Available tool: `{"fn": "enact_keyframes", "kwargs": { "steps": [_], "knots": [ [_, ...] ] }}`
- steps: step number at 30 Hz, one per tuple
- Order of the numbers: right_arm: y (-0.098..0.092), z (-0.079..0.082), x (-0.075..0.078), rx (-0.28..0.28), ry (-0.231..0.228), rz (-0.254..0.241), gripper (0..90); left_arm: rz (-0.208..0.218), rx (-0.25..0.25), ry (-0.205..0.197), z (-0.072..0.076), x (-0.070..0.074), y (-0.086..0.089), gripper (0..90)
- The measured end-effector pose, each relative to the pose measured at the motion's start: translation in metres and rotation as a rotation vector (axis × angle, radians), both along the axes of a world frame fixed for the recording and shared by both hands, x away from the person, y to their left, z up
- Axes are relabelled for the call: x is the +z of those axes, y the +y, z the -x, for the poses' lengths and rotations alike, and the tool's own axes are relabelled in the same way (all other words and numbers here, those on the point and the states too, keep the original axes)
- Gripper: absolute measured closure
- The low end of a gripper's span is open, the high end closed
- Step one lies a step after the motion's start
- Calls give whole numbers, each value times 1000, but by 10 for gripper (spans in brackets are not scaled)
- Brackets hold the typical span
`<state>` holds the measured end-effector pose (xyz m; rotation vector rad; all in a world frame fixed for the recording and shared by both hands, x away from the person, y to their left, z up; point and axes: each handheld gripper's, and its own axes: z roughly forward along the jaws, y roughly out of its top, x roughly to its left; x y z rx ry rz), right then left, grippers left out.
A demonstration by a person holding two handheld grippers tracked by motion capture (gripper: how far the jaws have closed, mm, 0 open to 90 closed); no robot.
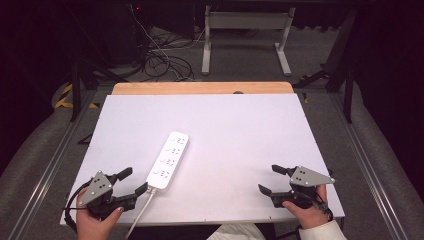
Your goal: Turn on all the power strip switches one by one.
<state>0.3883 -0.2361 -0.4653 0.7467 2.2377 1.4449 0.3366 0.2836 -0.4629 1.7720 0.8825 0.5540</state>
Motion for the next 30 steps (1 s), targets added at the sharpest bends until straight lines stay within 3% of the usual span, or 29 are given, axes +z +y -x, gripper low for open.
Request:
{"fn": "enact_keyframes", "kwargs": {
  "steps": [9,17,25,30],
  "knots": [
    [0,0,0,4,-3,2,214,-58,3,-29,1,2,-2,282],
    [1,0,0,4,2,11,234,-84,-25,-15,3,8,-7,346],
    [2,-1,-2,14,13,5,241,-26,-39,27,-1,15,-8,432],
    [2,-1,-2,14,16,9,241,-28,-44,24,-6,20,-8,455]
  ]
}}
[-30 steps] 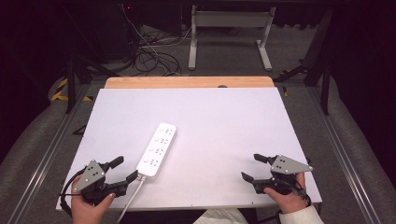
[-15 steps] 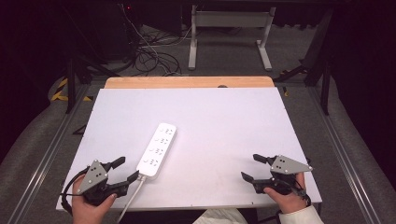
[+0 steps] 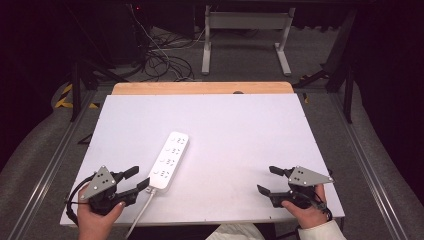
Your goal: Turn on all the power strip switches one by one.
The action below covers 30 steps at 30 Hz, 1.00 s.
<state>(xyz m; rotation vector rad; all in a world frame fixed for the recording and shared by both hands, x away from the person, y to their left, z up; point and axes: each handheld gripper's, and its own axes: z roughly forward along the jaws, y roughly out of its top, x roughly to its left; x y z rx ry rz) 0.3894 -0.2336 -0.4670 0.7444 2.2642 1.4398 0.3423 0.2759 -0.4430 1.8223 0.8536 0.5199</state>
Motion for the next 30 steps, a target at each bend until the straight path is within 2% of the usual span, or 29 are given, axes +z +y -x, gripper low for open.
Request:
{"fn": "enact_keyframes", "kwargs": {
  "steps": [7,13,14,19,25,29,30],
  "knots": [
    [0,-1,-1,4,9,5,242,-6,-17,25,-9,4,-4,441],
    [0,-1,-1,5,11,8,243,-14,-20,22,-14,6,-5,440],
    [0,-1,-2,5,13,12,243,-3,-18,30,-15,6,-6,440],
    [0,-1,-2,2,12,17,244,-25,-26,35,-21,7,-7,435],
    [0,-1,-2,3,13,19,244,-27,-33,39,-26,10,-10,436],
    [-1,-1,-2,3,13,17,245,-34,-34,41,-26,10,-7,469],
    [-1,-1,-2,4,15,18,247,-39,-39,46,-26,11,-7,508]
  ]
}}
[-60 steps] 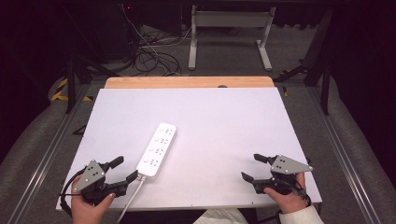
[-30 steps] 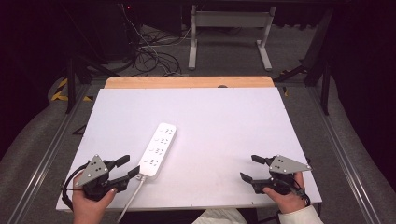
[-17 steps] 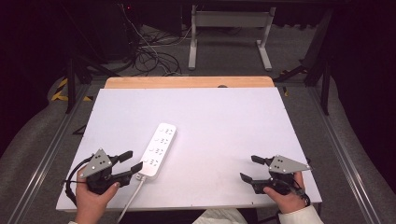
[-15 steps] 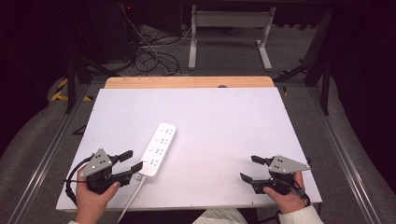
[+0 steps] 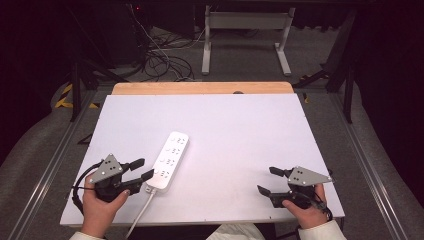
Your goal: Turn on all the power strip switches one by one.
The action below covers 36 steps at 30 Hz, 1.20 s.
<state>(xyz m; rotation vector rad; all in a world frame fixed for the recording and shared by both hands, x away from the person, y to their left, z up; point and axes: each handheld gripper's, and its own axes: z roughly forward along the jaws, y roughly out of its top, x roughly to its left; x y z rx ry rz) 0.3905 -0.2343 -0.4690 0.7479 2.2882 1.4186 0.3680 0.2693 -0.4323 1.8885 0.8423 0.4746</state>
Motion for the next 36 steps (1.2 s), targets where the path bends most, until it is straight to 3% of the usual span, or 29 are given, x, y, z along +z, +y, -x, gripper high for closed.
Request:
{"fn": "enact_keyframes", "kwargs": {
  "steps": [5,7,11,13,18,20,21,36],
  "knots": [
    [0,0,0,-1,-1,6,250,-36,-23,26,-2,0,-3,608],
    [0,0,0,-2,-1,7,250,-38,-24,40,-3,0,-3,690],
    [1,0,-1,2,3,5,250,-61,-4,119,-10,4,-3,854],
    [1,0,0,0,3,6,250,-75,6,122,-12,5,-3,898],
    [0,0,-1,0,6,4,250,-68,15,202,-22,3,-7,900],
    [0,-1,-1,1,6,4,250,-86,17,204,-24,3,-7,900],
    [0,-1,-1,1,7,4,250,-100,9,225,-27,2,-9,900],
    [1,-1,-1,4,11,8,250,-174,-2,277,-45,-11,-17,900]
  ]
}}
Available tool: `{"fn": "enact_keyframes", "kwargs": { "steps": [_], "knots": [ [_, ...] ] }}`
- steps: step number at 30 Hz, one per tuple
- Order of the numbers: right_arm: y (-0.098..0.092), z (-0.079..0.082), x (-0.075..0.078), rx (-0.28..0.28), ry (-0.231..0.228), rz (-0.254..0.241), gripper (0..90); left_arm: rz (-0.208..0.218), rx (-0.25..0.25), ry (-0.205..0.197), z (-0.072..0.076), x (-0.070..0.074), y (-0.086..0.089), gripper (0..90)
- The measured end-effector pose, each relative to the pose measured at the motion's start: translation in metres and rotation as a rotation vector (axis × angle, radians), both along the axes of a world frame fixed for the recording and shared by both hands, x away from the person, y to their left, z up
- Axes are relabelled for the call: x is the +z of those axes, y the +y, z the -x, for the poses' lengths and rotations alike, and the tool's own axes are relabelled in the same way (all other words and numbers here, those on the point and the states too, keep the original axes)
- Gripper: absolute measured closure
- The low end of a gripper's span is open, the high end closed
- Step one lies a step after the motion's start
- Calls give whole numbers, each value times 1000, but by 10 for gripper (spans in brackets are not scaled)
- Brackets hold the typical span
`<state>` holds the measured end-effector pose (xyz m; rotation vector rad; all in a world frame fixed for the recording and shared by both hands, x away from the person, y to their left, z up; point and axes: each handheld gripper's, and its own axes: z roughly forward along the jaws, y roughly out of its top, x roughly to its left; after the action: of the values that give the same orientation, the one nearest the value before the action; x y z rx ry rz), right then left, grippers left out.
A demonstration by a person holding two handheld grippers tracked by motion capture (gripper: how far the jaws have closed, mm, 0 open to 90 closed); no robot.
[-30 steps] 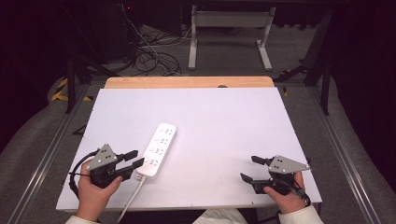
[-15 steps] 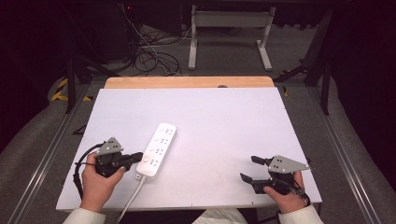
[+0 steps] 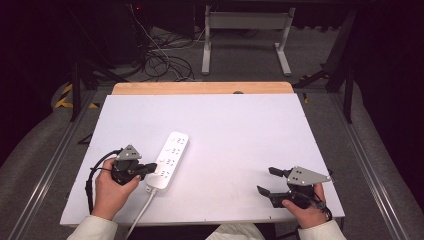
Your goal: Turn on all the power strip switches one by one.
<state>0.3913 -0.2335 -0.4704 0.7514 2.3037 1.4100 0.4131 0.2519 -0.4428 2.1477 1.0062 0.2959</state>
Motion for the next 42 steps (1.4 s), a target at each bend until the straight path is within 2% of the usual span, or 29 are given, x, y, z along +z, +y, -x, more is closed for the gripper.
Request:
{"fn": "enact_keyframes", "kwargs": {
  "steps": [5,8,10,12,20,27,33,37,42],
  "knots": [
    [0,0,0,2,2,0,250,-29,-5,11,-6,-7,-5,900],
    [0,0,0,4,1,1,250,-28,0,16,-7,-8,-6,900],
    [0,0,0,5,0,1,250,-54,-1,4,-8,-9,-6,900],
    [0,0,0,5,3,-3,250,-52,-4,14,-8,-10,-7,900],
    [0,0,0,6,3,-3,249,-72,3,-1,-8,-12,-6,900],
    [-1,0,0,6,-2,-3,249,-70,12,-5,-8,-13,-6,900],
    [-1,1,1,6,-1,-5,249,-46,22,4,-7,-15,-5,900],
    [-1,0,0,8,-2,-3,249,-65,22,-12,-6,-16,-6,900],
    [0,1,0,11,0,-4,248,-60,31,-4,-6,-16,-7,900]
  ]
}}
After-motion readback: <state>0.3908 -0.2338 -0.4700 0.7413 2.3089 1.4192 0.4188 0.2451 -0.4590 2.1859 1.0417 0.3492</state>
